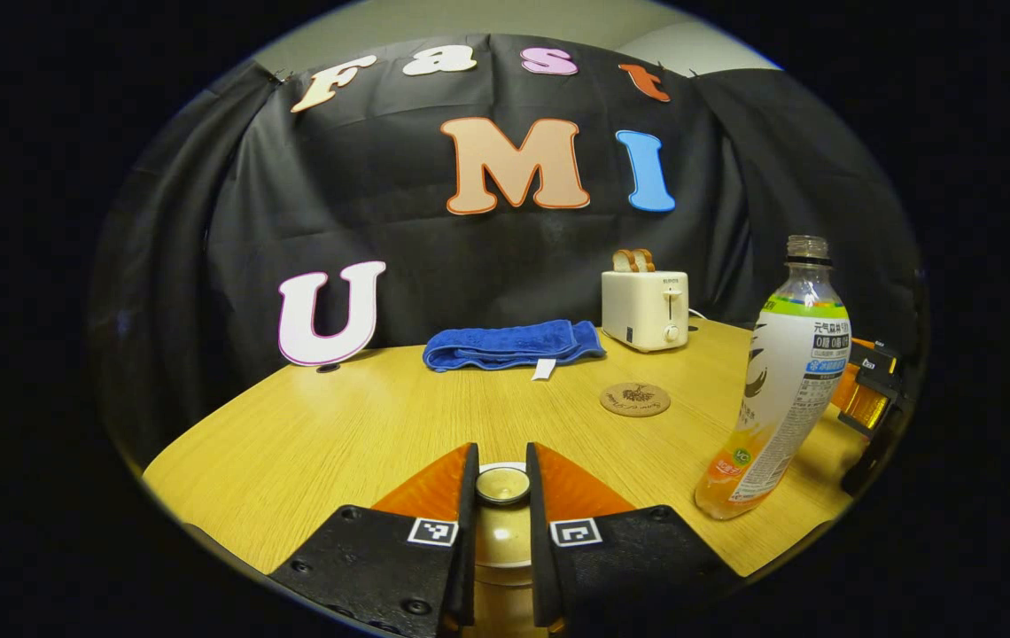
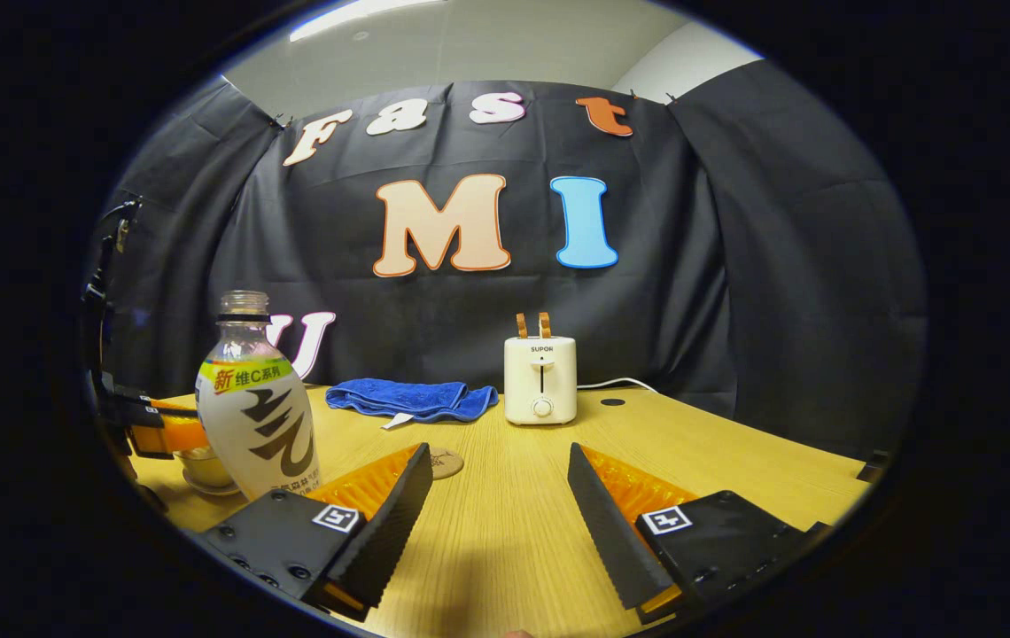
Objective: Open the teacup lid with one hand, grasp the water bottle and pour water into the teacup with the other hand; after pouring, place the water bottle on the coaster and then close the teacup lid.
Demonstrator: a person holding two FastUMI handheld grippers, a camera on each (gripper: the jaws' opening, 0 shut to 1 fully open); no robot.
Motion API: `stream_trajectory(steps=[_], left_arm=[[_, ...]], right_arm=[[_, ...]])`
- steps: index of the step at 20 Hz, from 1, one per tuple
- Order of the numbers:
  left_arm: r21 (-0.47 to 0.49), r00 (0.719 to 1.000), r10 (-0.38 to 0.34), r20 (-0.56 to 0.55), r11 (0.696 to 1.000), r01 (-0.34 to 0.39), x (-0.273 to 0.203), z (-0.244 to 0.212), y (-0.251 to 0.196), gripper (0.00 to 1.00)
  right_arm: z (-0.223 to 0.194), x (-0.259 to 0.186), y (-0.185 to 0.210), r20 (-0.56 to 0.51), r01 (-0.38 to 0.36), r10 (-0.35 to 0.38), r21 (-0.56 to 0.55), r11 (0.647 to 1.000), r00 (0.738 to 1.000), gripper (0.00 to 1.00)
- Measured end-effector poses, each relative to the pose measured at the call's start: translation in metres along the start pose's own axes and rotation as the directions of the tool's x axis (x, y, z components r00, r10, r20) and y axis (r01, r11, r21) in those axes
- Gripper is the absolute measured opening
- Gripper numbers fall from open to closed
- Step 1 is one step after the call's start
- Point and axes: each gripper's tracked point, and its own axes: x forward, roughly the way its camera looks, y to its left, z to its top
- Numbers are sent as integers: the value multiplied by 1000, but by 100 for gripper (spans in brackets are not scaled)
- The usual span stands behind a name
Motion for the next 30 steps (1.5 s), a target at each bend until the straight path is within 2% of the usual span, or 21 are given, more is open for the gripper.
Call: stream_trajectory(steps=[6,7,10,15,16,17,23,24,25,27,30], left_arm=[[-5,999,31,35,1000,-31,-6,12,6,23],[-5,998,40,45,999,-40,-9,16,8,23],[-5,995,59,77,998,-58,-18,25,13,22],[-20,991,76,112,997,-74,-35,34,19,23],[-20,990,80,117,997,-79,-40,35,20,23],[-18,989,86,122,996,-84,-43,37,22,22],[-31,985,106,136,994,-103,-56,41,31,23],[-32,985,110,135,994,-106,-57,41,32,23],[-32,984,114,134,993,-111,-59,41,34,23],[-30,983,119,137,993,-116,-62,41,36,22],[-33,982,126,140,992,-123,-65,42,40,23]], right_arm=[[-1,-3,6,-5,-37,37,1,999,999,96],[-2,-4,7,-7,-43,44,1,999,999,99],[-1,-15,16,-4,-80,80,2,997,997,96],[-3,-36,31,-16,-137,137,5,991,990,96],[-3,-41,34,-20,-151,151,4,989,988,98],[-3,-45,38,-24,-162,162,4,987,987,96],[-5,-67,70,-30,-259,260,14,966,965,96],[-4,-68,74,-30,-272,273,12,962,962,98],[-5,-69,79,-32,-283,284,12,959,958,96],[-8,-69,91,-41,-308,308,19,951,950,98],[-9,-66,106,-50,-333,333,17,943,941,96]])
